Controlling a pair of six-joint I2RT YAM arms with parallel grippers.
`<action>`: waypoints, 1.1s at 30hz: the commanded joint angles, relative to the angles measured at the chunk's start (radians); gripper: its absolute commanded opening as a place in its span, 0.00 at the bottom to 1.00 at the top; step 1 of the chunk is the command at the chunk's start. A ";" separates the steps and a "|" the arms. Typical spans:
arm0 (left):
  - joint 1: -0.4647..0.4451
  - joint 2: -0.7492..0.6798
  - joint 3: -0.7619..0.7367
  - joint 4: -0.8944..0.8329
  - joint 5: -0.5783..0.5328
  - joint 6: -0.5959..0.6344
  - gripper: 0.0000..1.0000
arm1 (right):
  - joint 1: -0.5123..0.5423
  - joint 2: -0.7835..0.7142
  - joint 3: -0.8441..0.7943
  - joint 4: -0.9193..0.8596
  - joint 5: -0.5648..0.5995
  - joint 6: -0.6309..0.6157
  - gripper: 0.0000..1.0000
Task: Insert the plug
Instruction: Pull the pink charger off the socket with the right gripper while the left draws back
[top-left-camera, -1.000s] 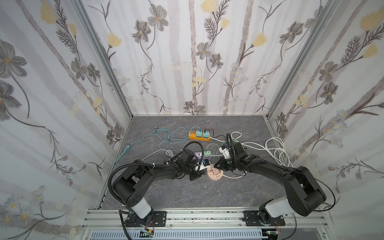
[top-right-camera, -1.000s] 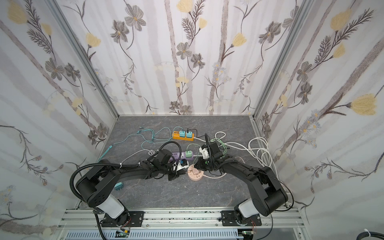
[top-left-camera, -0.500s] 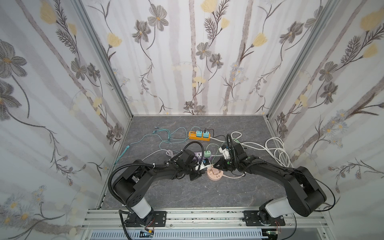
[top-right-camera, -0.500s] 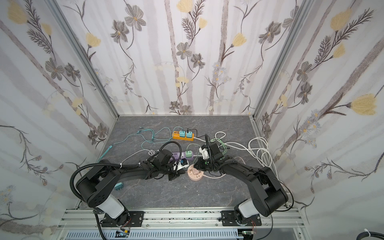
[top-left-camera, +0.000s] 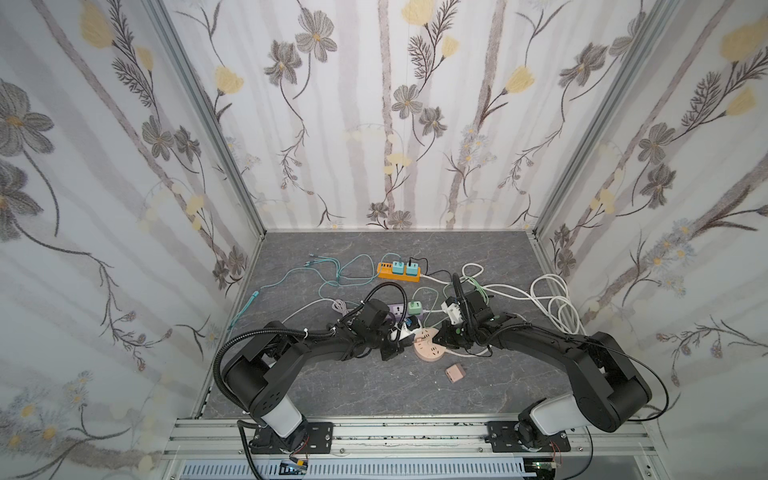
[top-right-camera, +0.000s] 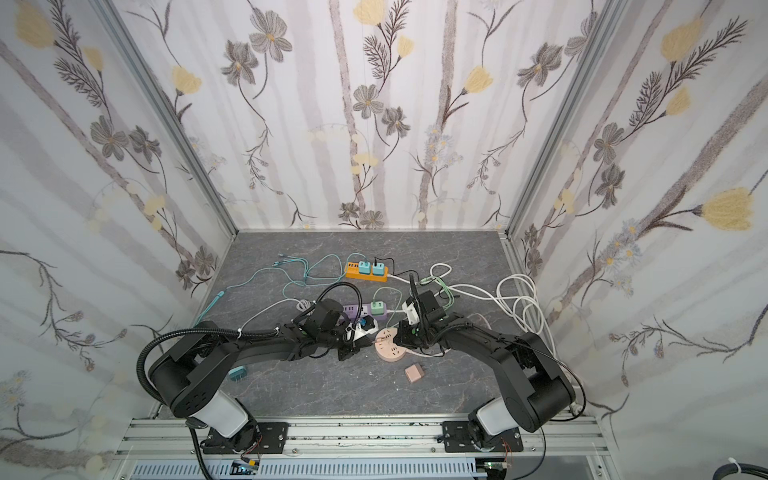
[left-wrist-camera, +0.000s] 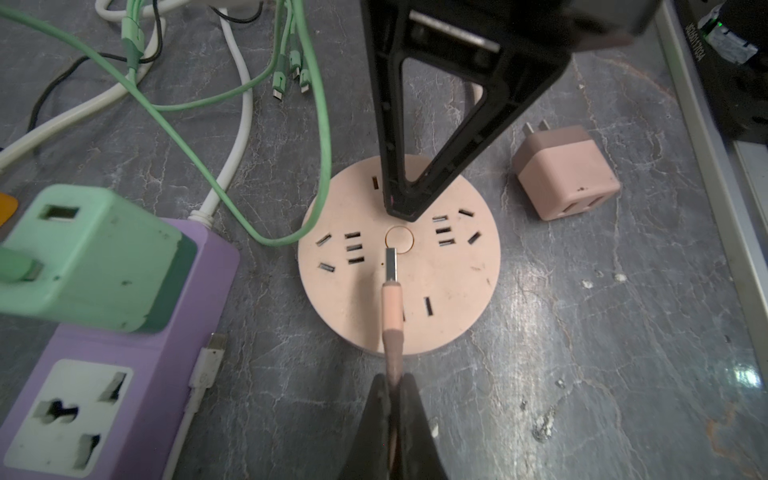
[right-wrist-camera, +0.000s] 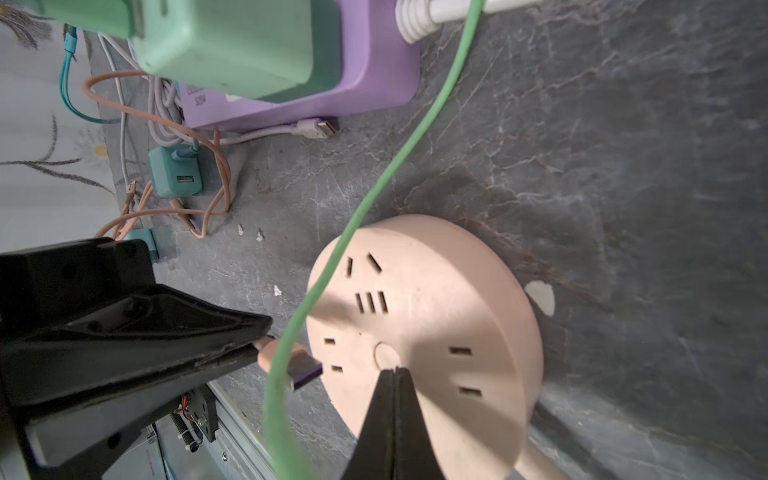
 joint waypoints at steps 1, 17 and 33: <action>-0.001 -0.006 -0.015 0.035 -0.005 0.010 0.00 | 0.001 -0.021 0.000 0.032 0.010 0.025 0.00; -0.129 -0.162 -0.039 -0.181 -0.015 0.084 0.00 | -0.028 -0.420 -0.088 -0.583 0.247 0.284 0.66; -0.308 -0.062 -0.043 -0.085 -0.074 -0.052 0.00 | -0.048 -0.398 -0.290 -0.171 0.055 0.313 0.99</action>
